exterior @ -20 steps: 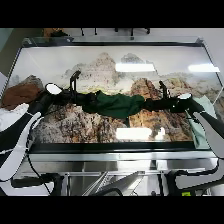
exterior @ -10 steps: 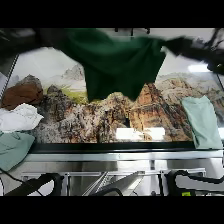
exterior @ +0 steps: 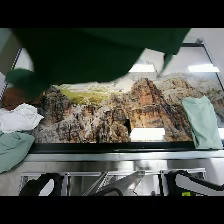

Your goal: Fold the shirts.

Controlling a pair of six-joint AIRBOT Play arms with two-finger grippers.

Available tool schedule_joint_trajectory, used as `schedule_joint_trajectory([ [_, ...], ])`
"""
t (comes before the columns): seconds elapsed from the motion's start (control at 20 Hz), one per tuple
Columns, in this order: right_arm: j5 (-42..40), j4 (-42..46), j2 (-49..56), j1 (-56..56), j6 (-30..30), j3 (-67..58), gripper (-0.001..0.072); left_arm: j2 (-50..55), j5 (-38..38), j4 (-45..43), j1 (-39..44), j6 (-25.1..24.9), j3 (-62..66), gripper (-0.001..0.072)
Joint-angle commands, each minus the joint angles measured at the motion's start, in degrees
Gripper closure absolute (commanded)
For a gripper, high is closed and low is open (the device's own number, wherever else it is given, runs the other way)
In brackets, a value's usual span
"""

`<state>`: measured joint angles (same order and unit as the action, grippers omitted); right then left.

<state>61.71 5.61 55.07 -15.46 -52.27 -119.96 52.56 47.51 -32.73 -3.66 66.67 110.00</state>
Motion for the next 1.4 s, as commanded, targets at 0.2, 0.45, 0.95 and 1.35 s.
schedule_joint_trajectory([
  [0.2, 8.3, 2.1, 2.5, 0.1, 0.0, 13.7, 0.0691, 2.4, 6.1, -0.6, 2.3, -1.3, -17.4, 0.0691],
  [0.45, 3.9, 15.5, 14.3, 8.6, 0.0, 33.0, 0.0691, 19.2, 9.2, -0.8, 6.4, -1.4, -33.7, 0.0691],
  [0.95, -7.4, 10.9, 42.1, 14.3, 8.4, 34.0, 0.0494, 50.0, 1.5, 3.3, 1.9, -9.4, -32.9, 0.0691],
  [1.35, 3.5, 30.5, 28.1, 7.0, -4.6, 33.3, 0.0435, 58.3, 9.5, 2.4, 2.3, -8.5, -20.8, 0.0689],
])
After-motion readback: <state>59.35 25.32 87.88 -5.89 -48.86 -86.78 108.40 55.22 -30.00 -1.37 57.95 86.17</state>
